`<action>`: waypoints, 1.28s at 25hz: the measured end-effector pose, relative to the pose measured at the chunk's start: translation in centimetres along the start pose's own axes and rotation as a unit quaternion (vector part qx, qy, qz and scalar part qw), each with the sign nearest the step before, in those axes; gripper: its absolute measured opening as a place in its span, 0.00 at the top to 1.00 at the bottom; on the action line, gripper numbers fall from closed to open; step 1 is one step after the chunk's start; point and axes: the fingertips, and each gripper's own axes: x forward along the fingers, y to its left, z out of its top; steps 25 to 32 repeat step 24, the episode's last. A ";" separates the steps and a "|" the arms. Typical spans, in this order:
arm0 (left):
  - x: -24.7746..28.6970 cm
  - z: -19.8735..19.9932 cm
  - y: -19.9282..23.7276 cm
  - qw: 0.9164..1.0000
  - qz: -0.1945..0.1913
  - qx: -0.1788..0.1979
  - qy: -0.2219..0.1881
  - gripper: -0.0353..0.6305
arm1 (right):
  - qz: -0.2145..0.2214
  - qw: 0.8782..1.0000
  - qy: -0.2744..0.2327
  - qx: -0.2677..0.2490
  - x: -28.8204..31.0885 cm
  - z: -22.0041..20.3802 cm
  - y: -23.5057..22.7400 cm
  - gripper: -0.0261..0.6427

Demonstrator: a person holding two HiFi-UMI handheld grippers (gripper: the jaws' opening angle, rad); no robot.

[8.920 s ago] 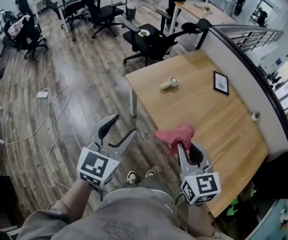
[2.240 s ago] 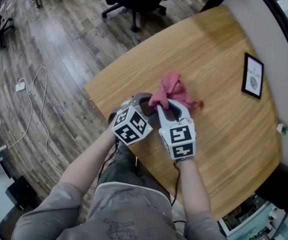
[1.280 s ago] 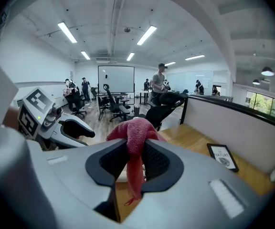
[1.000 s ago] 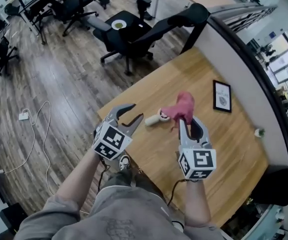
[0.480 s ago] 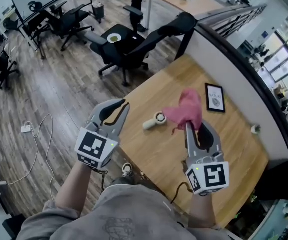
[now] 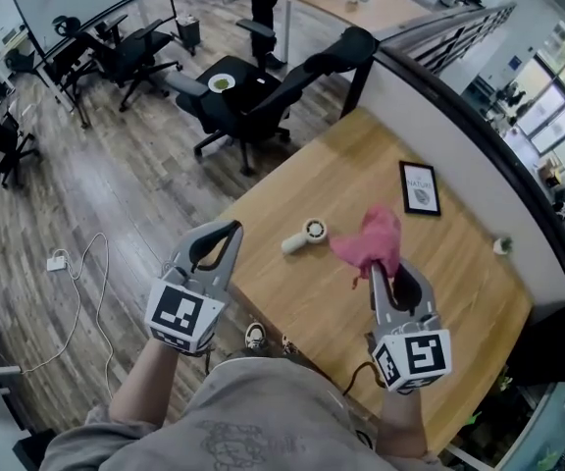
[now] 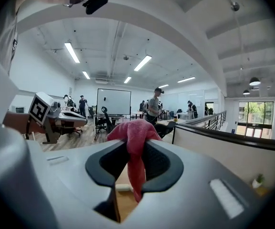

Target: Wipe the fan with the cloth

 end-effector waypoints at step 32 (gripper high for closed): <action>-1.7 -0.2 -2.3 1.000 -0.012 0.016 0.011 0.94 | -0.017 1.000 -0.012 -0.001 -2.6 -0.1 -0.7 0.83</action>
